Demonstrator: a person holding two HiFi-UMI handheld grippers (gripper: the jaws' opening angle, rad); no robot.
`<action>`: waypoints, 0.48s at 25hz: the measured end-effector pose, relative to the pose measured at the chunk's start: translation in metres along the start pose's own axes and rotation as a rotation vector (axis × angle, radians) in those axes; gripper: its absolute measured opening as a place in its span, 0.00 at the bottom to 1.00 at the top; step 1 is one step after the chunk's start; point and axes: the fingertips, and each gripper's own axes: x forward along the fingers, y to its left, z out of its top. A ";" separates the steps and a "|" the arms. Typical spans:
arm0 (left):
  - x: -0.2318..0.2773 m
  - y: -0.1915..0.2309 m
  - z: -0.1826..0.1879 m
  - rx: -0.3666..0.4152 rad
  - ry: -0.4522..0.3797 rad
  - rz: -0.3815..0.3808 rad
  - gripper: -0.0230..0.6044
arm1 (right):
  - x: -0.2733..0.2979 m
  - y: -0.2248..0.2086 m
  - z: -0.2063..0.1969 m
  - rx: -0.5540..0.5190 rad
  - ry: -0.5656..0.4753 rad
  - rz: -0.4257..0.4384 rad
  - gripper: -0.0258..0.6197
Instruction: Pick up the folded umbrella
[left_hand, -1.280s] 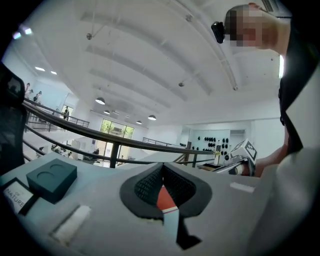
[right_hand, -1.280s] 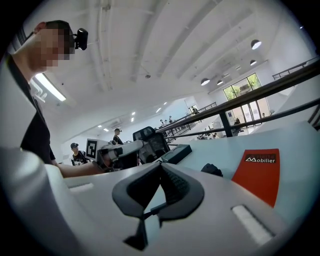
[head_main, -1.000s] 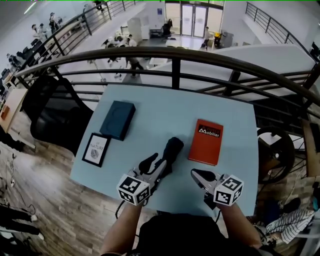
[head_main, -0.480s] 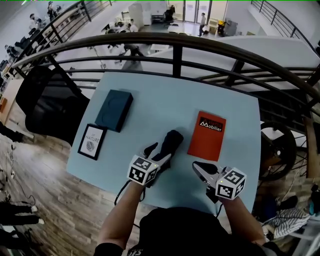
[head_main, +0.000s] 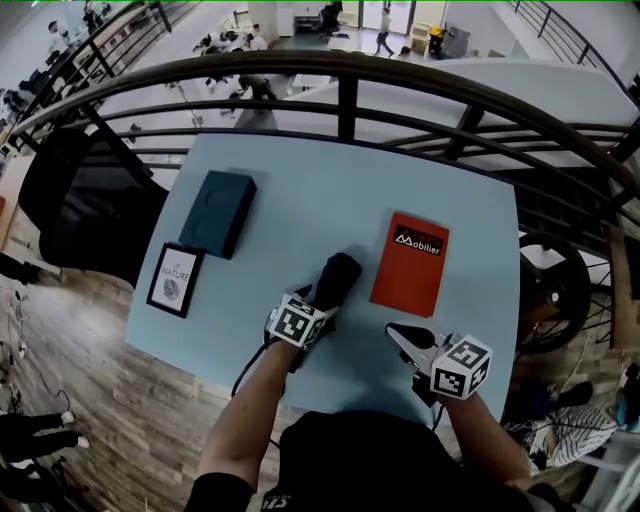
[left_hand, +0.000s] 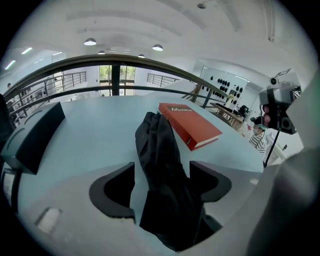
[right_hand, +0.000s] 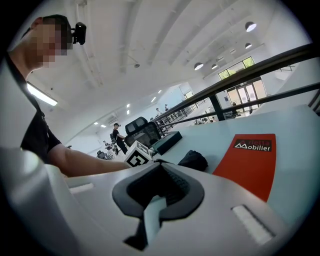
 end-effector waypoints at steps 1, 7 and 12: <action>0.003 -0.001 -0.001 -0.010 0.014 -0.012 0.60 | 0.000 -0.001 0.000 0.001 0.000 -0.002 0.04; 0.025 -0.018 -0.006 0.011 0.102 -0.046 0.62 | -0.004 -0.005 0.000 0.007 -0.004 -0.011 0.04; 0.038 -0.008 -0.017 0.038 0.173 0.020 0.62 | -0.010 -0.008 -0.002 0.014 -0.004 -0.026 0.04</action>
